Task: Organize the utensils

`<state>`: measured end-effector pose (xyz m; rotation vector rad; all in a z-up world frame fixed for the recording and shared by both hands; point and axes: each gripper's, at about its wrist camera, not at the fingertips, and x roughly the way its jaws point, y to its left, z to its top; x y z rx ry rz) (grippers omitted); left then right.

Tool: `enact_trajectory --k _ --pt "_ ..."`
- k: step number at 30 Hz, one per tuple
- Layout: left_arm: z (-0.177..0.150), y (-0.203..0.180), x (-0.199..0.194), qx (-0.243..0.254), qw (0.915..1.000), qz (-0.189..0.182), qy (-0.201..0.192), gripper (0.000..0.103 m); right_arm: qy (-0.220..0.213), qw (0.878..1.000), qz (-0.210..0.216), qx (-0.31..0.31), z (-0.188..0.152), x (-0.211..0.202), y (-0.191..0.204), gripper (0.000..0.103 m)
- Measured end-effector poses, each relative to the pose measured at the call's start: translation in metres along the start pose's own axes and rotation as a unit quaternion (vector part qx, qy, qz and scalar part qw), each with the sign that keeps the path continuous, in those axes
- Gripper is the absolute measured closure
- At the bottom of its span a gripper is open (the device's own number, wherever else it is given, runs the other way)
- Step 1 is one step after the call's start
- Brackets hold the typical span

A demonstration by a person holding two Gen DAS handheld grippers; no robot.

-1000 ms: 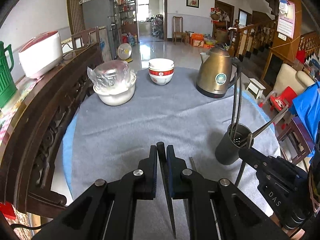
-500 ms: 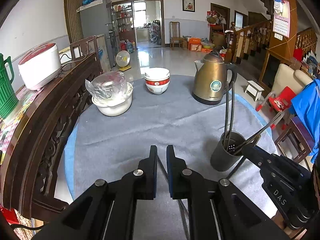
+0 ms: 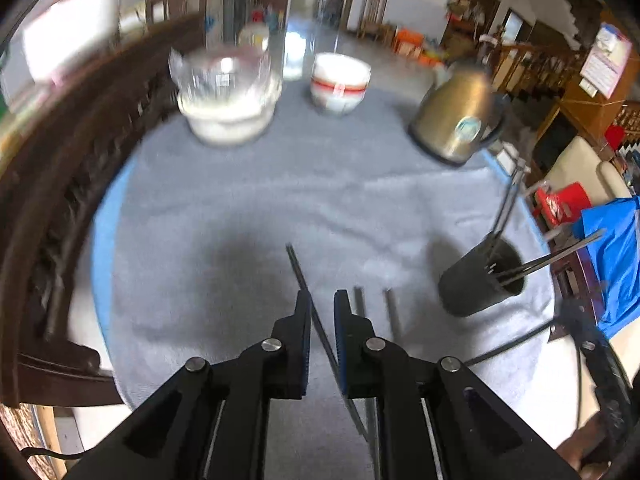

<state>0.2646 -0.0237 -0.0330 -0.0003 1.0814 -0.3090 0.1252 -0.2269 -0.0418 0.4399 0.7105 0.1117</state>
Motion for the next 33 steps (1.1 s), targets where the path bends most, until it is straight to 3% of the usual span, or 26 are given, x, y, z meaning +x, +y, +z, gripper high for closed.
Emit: enact_trajectory --k 3,9,17,18,22,24,29,33 --pt "0.006 0.017 0.035 -0.023 0.9988 0.011 0.041 0.071 0.008 1.000 0.001 -0.001 -0.004 0.003 -0.001 0.097" --pt "0.026 0.033 0.094 -0.056 0.9924 0.023 0.107 0.055 0.013 1.000 0.006 0.004 -0.007 0.004 -0.006 0.097" --pt "0.043 0.020 0.145 -0.051 0.9874 0.062 0.136 0.053 0.012 1.000 0.013 0.014 -0.010 0.003 -0.015 0.096" --pt "0.044 0.018 0.151 -0.047 0.9875 0.064 0.136 0.055 0.012 1.000 0.013 0.014 -0.010 0.003 -0.015 0.096" --pt "0.041 0.020 0.169 -0.061 0.9850 0.061 0.149 0.084 0.013 1.000 0.013 0.013 -0.011 0.002 -0.016 0.096" --pt "0.039 0.020 0.171 -0.058 0.9860 0.069 0.141 0.093 0.013 1.000 0.013 0.014 -0.011 0.001 -0.017 0.096" --pt "0.033 0.019 0.161 -0.056 0.9885 0.068 0.123 0.095 0.009 1.000 0.013 0.015 -0.012 -0.001 -0.018 0.096" --pt "0.029 0.008 0.126 -0.037 0.9935 0.063 0.087 0.096 -0.001 1.000 0.012 0.012 -0.010 -0.006 -0.016 0.096"
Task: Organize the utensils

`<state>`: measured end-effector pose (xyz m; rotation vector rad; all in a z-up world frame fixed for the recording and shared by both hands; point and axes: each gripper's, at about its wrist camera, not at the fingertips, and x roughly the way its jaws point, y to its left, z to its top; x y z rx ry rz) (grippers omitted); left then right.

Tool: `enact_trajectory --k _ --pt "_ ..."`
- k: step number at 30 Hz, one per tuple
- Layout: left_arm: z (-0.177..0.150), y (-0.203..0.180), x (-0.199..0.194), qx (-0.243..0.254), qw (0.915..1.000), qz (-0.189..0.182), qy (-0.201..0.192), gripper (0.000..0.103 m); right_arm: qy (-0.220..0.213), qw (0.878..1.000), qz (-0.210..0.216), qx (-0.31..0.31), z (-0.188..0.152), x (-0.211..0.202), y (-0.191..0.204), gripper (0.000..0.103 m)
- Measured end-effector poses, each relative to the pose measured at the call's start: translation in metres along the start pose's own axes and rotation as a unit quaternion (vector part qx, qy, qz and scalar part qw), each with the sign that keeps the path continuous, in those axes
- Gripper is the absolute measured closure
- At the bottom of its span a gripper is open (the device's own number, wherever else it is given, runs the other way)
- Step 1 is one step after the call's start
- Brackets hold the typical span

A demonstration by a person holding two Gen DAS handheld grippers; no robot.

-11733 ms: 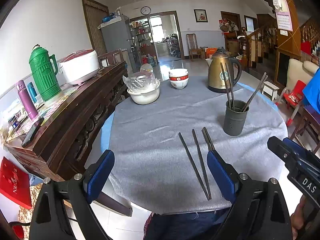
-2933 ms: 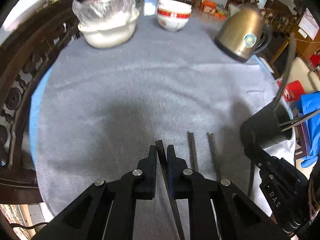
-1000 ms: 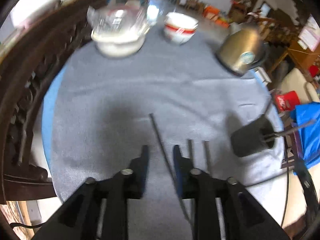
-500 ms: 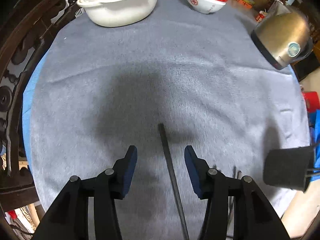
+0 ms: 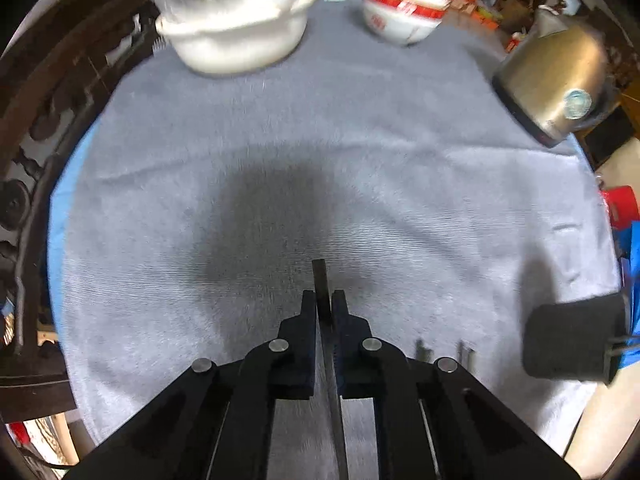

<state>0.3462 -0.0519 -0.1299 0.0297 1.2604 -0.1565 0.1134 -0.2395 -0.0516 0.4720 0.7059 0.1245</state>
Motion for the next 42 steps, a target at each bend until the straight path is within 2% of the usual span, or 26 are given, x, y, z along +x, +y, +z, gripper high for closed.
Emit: enact_trajectory --k 6,8,16,25,33,42 --pt "-0.024 -0.023 -0.069 0.041 0.9957 -0.011 -0.082 0.096 -0.015 1.000 -0.004 -0.002 0.004 -0.009 0.001 0.096" --pt "-0.039 -0.032 -0.094 0.059 0.9917 -0.017 -0.112 0.096 -0.017 1.000 -0.004 -0.002 0.005 -0.011 0.001 0.096" --pt "-0.063 -0.042 -0.167 0.096 0.9757 -0.044 -0.192 0.096 -0.035 0.999 0.013 -0.004 0.005 -0.022 0.004 0.096" --pt "-0.064 -0.042 -0.218 0.101 0.9631 -0.066 -0.241 0.096 -0.068 0.998 0.017 -0.007 0.014 -0.040 0.006 0.096" --pt "-0.066 -0.054 -0.247 0.105 0.9531 -0.084 -0.271 0.096 -0.112 0.994 -0.006 0.003 0.031 -0.065 -0.009 0.096" --pt "-0.064 -0.081 -0.282 0.114 0.9383 -0.106 -0.309 0.096 -0.185 0.981 -0.033 0.043 0.060 -0.100 -0.032 0.096"
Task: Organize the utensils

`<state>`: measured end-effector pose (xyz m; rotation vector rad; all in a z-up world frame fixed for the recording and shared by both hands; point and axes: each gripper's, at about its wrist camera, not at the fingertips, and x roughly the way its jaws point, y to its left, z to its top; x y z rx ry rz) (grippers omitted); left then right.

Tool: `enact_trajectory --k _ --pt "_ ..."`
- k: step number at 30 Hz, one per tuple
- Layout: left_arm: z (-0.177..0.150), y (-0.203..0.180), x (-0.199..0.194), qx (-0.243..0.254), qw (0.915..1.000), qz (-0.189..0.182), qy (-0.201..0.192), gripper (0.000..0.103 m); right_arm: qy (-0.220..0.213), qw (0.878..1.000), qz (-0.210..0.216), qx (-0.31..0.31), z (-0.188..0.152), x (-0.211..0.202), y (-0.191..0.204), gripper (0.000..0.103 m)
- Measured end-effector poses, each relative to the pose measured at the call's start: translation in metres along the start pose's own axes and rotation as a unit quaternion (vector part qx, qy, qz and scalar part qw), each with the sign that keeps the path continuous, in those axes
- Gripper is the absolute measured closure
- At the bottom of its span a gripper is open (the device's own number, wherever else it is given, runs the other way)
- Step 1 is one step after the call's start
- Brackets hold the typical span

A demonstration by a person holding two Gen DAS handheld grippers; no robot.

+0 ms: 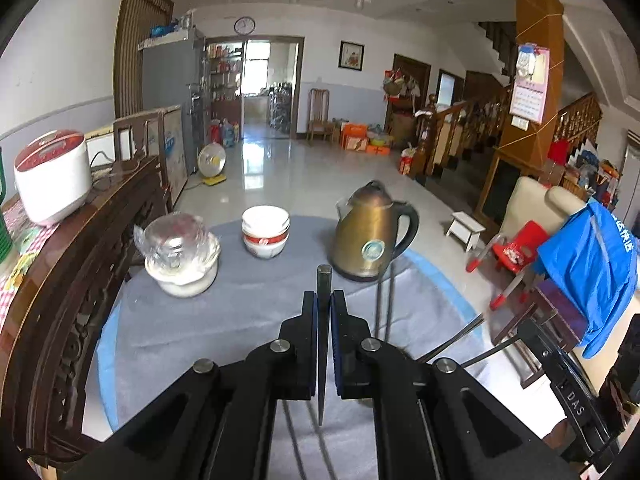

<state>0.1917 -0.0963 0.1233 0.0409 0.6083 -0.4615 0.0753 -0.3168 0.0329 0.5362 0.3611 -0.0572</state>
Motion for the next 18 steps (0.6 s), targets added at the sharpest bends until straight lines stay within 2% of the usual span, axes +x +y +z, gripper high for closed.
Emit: enact_trajectory --k 3,7,13,18 --pt "0.009 -0.014 -0.003 0.005 0.9999 -0.008 -0.012 0.096 -0.026 0.999 -0.017 0.019 0.009 -0.006 -0.008 0.096" --pt "0.017 -0.031 -0.003 0.009 0.9995 -0.018 -0.025 0.096 -0.037 0.998 -0.038 0.024 0.011 -0.008 -0.015 0.096" --pt "0.020 -0.051 0.009 0.008 0.9990 -0.027 -0.036 0.096 -0.026 0.998 -0.058 0.020 0.005 -0.001 -0.021 0.096" --pt "0.011 -0.057 0.032 -0.006 0.9991 -0.028 -0.031 0.096 -0.022 0.997 -0.069 0.009 0.002 0.002 -0.021 0.096"
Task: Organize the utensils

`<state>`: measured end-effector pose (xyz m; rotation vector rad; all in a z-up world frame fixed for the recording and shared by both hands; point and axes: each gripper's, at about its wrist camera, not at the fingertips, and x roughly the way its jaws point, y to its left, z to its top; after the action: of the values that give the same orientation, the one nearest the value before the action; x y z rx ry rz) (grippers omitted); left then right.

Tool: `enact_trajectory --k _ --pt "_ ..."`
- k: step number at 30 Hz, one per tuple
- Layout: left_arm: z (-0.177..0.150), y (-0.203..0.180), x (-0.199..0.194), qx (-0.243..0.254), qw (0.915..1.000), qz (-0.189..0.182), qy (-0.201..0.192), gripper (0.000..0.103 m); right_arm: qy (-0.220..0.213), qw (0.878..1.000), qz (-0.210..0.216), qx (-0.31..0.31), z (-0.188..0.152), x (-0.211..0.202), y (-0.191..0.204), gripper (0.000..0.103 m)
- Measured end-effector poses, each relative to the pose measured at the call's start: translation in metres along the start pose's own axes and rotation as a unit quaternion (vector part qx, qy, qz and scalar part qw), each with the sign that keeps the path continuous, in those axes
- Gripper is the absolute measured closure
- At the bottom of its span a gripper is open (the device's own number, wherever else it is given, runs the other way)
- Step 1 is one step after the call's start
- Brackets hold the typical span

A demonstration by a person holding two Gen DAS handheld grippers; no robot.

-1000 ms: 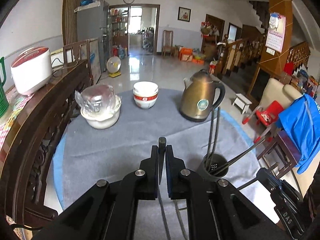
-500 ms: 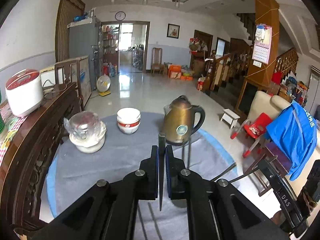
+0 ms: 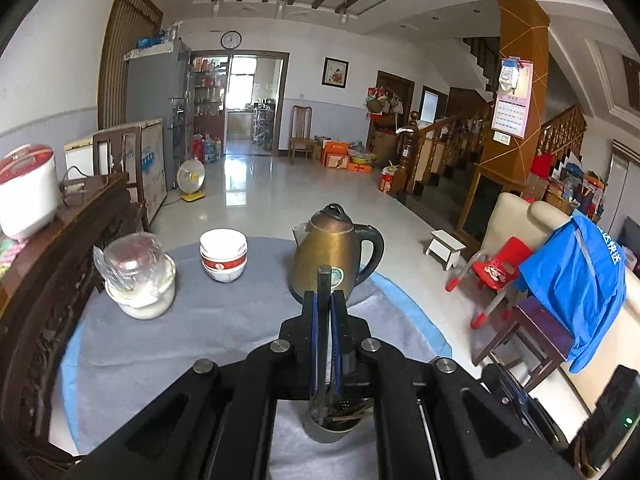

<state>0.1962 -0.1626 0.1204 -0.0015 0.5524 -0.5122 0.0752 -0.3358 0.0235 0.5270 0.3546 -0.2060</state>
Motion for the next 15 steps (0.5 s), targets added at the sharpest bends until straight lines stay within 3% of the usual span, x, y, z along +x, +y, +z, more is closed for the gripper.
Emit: enact_trajectory --k 15 --pt "-0.045 0.014 0.043 -0.002 0.9970 0.000 0.078 0.094 0.052 0.999 -0.001 -0.012 -0.017 0.014 0.006 0.095"
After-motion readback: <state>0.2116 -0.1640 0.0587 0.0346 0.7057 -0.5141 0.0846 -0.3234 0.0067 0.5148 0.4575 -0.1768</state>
